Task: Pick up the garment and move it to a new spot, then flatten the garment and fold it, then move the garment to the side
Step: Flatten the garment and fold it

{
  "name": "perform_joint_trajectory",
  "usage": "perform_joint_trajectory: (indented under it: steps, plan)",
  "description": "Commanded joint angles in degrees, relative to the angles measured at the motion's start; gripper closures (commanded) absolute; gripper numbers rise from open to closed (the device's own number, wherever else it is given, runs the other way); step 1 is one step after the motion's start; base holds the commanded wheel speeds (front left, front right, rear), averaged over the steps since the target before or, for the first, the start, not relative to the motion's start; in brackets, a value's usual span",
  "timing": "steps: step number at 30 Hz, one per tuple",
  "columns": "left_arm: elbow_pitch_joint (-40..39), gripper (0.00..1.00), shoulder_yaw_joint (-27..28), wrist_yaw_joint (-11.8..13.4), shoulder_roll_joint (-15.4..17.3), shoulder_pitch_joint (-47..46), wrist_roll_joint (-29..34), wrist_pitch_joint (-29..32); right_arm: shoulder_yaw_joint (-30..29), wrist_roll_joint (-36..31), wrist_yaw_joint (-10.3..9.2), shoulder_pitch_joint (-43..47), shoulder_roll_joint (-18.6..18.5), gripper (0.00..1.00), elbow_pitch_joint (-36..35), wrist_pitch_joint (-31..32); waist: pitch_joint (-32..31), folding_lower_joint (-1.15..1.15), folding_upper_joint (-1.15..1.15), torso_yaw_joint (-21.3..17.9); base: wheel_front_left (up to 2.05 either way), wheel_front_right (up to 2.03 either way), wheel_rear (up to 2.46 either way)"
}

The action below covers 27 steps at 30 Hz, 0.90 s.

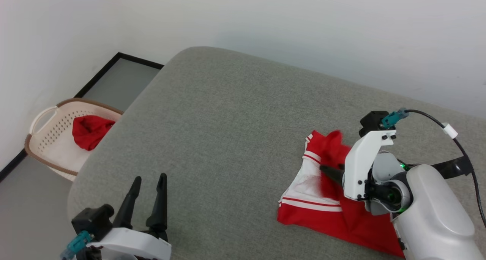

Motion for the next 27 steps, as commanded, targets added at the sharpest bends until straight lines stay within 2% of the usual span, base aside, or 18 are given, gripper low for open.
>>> perform_joint_trajectory:
  steps: [1,9,13,16,20,24,27]
  plan:
    - [0.2,0.00,0.1,-0.2,0.1,-0.4,-0.3,0.0,0.7,0.2,-0.07,-0.8,0.1,0.00,0.9,-0.6,-0.1,0.00,0.00,-0.3,0.00,0.00,0.00]
    - [0.1,0.00,0.7,-0.2,1.1,0.3,-0.1,0.0,4.4,3.8,-0.07,-2.5,-0.8,0.00,0.7,-2.4,-1.2,0.00,0.00,-2.5,0.00,0.00,0.00]
    - [-0.1,0.00,1.1,-0.2,1.6,1.1,0.2,0.0,7.0,6.3,-0.07,-1.6,-2.5,0.00,-2.8,-4.3,-2.2,0.00,0.00,-4.2,0.00,0.00,0.00]
    - [-0.3,0.00,1.5,-0.2,2.0,2.0,0.6,0.0,10.2,8.6,-0.07,0.0,-5.4,0.00,-7.6,-6.9,-3.1,0.00,0.00,-5.8,0.00,0.00,0.00]
    - [-1.2,0.00,2.3,-0.2,2.4,3.1,1.2,0.0,14.1,10.1,-0.07,1.8,-10.9,0.00,-15.0,-14.5,-3.6,0.00,0.00,-8.4,0.00,0.00,0.00]
    - [-2.2,0.00,3.1,-0.2,2.5,3.9,1.6,0.0,16.8,7.6,-0.07,4.2,-16.9,0.00,-19.2,-24.9,-3.8,0.00,0.00,-11.4,0.00,0.00,0.00]
    - [-2.8,0.00,3.6,-0.2,2.8,4.7,2.1,0.0,17.5,5.2,-0.07,6.0,-19.8,0.00,-20.7,-33.3,-4.0,0.00,0.00,-13.7,0.00,0.00,0.00]
